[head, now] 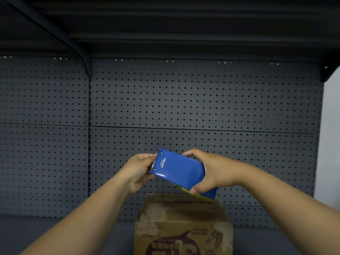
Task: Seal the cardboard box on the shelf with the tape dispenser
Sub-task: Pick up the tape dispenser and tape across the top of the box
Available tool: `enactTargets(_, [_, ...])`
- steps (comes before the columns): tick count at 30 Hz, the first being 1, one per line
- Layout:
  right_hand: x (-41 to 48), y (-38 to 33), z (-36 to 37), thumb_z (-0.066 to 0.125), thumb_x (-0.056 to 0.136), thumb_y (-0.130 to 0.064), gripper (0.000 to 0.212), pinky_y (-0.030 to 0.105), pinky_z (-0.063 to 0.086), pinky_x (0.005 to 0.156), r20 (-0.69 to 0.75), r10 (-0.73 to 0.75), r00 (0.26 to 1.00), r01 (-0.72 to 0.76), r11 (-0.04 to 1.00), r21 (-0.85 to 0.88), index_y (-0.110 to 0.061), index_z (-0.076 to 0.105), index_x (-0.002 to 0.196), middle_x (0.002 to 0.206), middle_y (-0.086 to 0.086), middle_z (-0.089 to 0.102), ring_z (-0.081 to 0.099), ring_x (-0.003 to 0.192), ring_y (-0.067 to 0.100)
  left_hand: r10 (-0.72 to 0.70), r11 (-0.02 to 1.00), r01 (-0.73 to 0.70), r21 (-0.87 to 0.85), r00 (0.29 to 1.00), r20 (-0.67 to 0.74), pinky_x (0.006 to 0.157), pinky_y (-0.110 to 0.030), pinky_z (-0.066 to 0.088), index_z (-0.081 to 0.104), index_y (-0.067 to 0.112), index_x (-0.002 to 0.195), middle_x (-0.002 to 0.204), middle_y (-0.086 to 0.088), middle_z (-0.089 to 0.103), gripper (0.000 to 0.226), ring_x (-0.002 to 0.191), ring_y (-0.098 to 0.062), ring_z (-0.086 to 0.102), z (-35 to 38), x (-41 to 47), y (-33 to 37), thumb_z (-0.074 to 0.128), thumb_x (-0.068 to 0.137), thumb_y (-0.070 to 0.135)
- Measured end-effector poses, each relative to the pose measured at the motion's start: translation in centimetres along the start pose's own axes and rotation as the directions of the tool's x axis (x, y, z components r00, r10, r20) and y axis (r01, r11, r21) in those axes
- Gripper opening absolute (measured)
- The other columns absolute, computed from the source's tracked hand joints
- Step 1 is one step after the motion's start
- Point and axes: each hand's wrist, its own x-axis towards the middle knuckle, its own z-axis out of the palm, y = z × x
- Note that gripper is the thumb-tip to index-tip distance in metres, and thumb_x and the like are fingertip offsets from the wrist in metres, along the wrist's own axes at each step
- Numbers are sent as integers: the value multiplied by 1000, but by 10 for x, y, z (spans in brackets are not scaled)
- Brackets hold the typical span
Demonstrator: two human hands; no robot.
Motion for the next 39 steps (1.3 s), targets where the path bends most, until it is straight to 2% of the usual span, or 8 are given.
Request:
enactTargets(6, [1, -7, 10, 86, 50, -51, 123, 32, 49, 79, -37, 4, 999, -10, 984, -177, -47, 1, 140, 111, -8, 47, 50, 93, 16, -1, 997, 1, 72, 1000, 7, 48, -21, 49, 66, 2, 76, 65, -10, 62, 23, 57, -19, 53, -4, 2, -8, 51, 92, 11])
enactTargets(9, [-1, -10, 13, 82, 58, -49, 106, 27, 46, 64, -86, -63, 994, 39, 966, -256, -46, 10, 136, 97, -10, 48, 52, 84, 16, -6, 999, 7, 45, 1000, -15, 43, -19, 47, 65, 3, 74, 53, -3, 61, 26, 45, -12, 51, -4, 3, -12, 49, 94, 10])
enactTargets(13, [-2, -6, 13, 76, 63, -48, 82, 28, 45, 69, -145, -179, 973, 125, 939, -322, -48, 27, 129, 116, -15, 54, 53, 95, 12, -17, 999, 18, -42, 1000, 6, 50, -21, 53, 67, -1, 87, 70, -10, 55, 22, 56, -15, 49, -6, 4, -16, 50, 93, 12])
enactTargets(19, [0, 6, 21, 71, 67, -54, 90, 26, 37, 70, -111, -203, 973, 133, 882, -452, -51, 17, 139, 116, -14, 58, 52, 98, 12, -45, 999, 46, -19, 999, 25, 52, -21, 53, 65, 3, 80, 72, -11, 55, 23, 59, -16, 49, -12, 4, -39, 50, 93, 15])
enactTargets(24, [8, 25, 45, 72, 66, -54, 91, 26, 37, 69, -54, -174, 983, 140, 912, -385, -52, 16, 138, 114, -12, 60, 50, 88, 11, -78, 996, 77, 53, 997, 18, 60, -25, 53, 66, -3, 92, 87, -20, 57, 26, 69, -22, 54, -22, 5, -69, 48, 95, 16])
enactTargets(30, [21, 35, 64, 70, 69, -51, 89, 25, 34, 70, -54, -214, 975, 176, 901, -397, -52, 15, 139, 116, -12, 60, 54, 96, 14, -70, 991, 78, 107, 995, -76, 60, -27, 49, 64, -8, 94, 82, -22, 58, 29, 67, -23, 55, -28, 9, -85, 46, 95, 14])
enactTargets(34, [23, 46, 72, 68, 67, -53, 91, 25, 35, 70, -64, -230, 971, 189, 906, -379, -52, 12, 139, 120, -16, 58, 55, 100, 12, -38, 999, 42, 29, 993, -112, 48, -20, 48, 63, -5, 82, 59, -10, 56, 25, 48, -14, 50, -39, 6, -90, 49, 93, 12])
enactTargets(39, [8, 68, 63, 66, 68, -56, 90, 24, 37, 71, -76, -160, 984, 116, 906, -408, -53, 11, 139, 119, -19, 55, 52, 97, 7, -36, 999, 39, 21, 991, -130, 52, -17, 55, 63, 2, 82, 65, -6, 65, 17, 50, -8, 61, -80, 3, -87, 54, 91, 14])
